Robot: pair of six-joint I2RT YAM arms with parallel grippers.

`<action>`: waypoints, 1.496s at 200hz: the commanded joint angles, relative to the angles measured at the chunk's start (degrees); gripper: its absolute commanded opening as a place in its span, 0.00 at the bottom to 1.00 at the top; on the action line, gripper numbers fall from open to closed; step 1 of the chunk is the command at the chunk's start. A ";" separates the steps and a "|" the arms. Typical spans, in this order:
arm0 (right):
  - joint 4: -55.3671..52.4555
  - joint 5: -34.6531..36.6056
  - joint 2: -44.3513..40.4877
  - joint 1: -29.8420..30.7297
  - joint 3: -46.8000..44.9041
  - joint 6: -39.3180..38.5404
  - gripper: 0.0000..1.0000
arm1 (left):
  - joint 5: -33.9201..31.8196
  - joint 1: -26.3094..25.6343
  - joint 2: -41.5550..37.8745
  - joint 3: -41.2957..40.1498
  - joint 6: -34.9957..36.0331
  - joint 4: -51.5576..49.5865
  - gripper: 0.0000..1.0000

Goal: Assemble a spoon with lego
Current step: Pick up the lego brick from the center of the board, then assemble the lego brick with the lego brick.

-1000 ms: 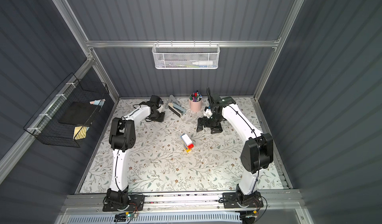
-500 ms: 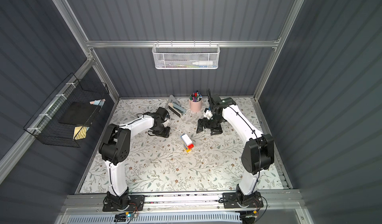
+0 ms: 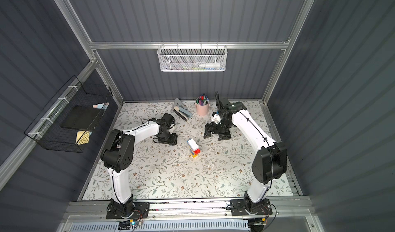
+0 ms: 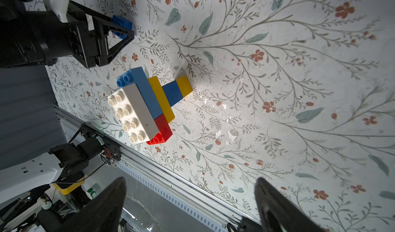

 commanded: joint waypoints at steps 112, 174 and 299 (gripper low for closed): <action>0.35 0.07 -1.93 -0.27 -2.49 -0.68 0.93 | -2.08 0.06 -2.21 6.34 0.47 -7.17 0.28; 1.39 -0.61 -2.16 -0.31 -3.65 -0.94 0.93 | 0.55 -2.07 -8.44 7.93 -0.77 -15.44 0.28; 0.39 -0.65 -2.04 -5.15 -4.83 1.53 0.93 | -2.77 -17.38 -9.97 31.53 -9.53 -38.49 0.27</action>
